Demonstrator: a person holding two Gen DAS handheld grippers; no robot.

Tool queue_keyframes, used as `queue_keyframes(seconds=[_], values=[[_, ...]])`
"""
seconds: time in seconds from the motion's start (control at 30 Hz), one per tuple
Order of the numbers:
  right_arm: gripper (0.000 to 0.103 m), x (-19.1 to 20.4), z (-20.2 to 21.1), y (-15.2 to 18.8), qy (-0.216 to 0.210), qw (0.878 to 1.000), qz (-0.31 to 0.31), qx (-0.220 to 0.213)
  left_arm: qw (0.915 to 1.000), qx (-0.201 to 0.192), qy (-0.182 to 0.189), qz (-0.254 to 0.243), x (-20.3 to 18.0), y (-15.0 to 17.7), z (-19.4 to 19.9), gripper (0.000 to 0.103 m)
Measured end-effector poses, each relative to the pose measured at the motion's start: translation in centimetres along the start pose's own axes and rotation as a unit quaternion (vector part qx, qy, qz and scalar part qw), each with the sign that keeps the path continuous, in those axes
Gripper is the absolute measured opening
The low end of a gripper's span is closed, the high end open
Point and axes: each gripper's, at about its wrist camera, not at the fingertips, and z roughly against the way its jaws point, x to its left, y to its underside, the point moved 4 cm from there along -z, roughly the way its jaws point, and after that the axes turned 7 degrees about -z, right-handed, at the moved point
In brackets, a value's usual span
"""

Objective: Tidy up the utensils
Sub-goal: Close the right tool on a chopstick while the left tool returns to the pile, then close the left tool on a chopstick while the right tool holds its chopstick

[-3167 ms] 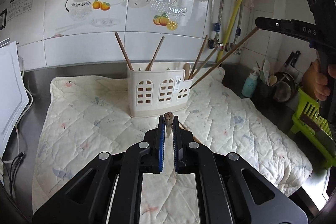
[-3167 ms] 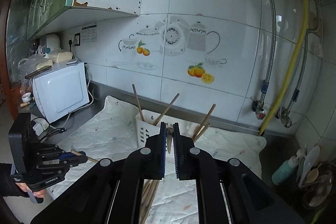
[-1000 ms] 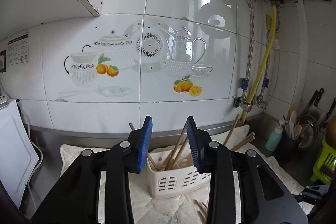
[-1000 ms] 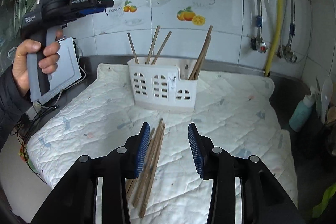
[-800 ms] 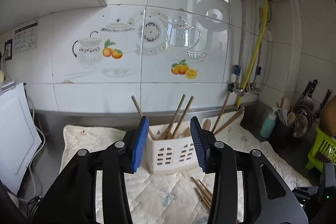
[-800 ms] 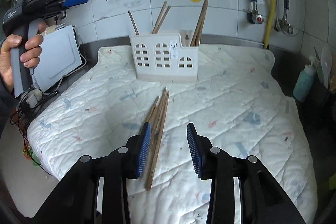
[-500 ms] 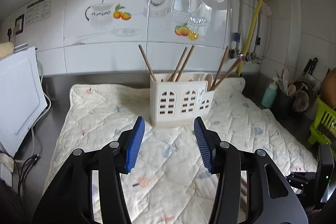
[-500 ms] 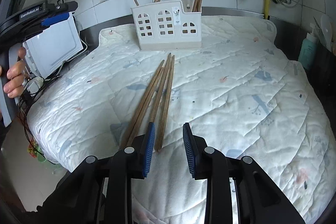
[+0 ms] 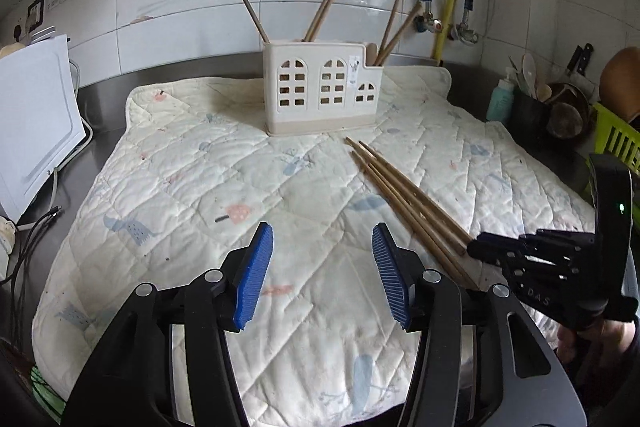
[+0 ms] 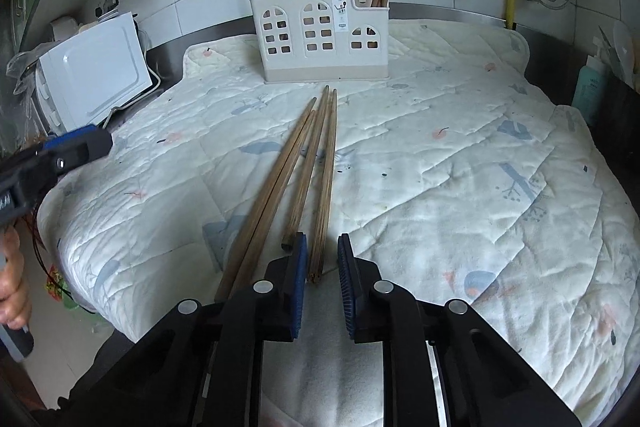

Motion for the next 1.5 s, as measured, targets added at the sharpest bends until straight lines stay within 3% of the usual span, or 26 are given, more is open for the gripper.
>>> queue_keyframes(seconds=[0.17, 0.27, 0.6, 0.93, 1.37, 1.5], values=[[0.014, 0.1, -0.4, -0.3, 0.006, 1.0, 0.001, -0.004, 0.9996, 0.018, 0.02, -0.005, -1.7, 1.7, -0.5, 0.052], [0.008, -0.2, -0.4, -0.4, 0.005, 1.0, -0.004, -0.004, 0.9986, 0.031, 0.042, -0.009, -3.0, 2.5, -0.9, 0.052], [0.007, -2.1, 0.4, -0.3, 0.002, 1.0, -0.022, -0.003, 0.9929, 0.045, 0.084, -0.071, -8.2, 4.0, -1.7, 0.052], [0.007, -2.4, 0.4, -0.2, -0.009, 0.999, -0.03, -0.005, 0.9901, 0.055, 0.069, -0.109, -10.1, 4.1, -3.1, 0.052], [0.007, -2.3, 0.5, -0.1, -0.013, 0.999, -0.034, -0.007, 0.9915, 0.058, 0.057, -0.101, -10.5, 4.0, -3.7, 0.054], [0.007, -2.4, 0.6, 0.0, -0.014, 0.999, -0.036, -0.007, 0.9942, 0.063, 0.047, -0.073, -9.9, 3.7, -4.0, 0.054]])
